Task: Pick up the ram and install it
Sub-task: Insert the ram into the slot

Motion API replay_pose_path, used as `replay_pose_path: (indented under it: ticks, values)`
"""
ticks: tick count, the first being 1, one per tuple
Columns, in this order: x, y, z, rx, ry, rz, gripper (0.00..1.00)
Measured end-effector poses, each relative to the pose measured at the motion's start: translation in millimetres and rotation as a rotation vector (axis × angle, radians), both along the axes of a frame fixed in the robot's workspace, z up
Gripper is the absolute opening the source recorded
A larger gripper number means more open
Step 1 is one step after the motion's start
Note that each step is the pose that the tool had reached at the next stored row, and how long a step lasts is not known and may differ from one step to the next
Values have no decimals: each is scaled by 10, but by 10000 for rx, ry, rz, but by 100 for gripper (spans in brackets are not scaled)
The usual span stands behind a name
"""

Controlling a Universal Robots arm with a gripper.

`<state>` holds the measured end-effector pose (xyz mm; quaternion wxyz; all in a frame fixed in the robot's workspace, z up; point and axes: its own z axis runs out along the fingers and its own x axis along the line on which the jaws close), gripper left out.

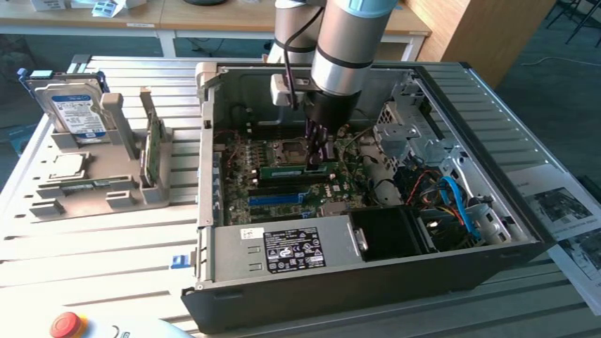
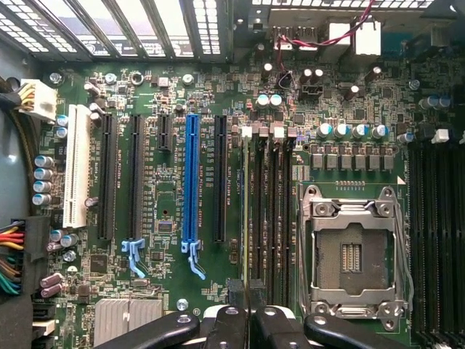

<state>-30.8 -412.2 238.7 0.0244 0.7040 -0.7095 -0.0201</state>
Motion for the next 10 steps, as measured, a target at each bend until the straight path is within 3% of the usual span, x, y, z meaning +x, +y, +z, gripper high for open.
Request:
replay_pose_path:
  ticks: [10]
  values:
    - [0,3,-39,-1,0,0,12]
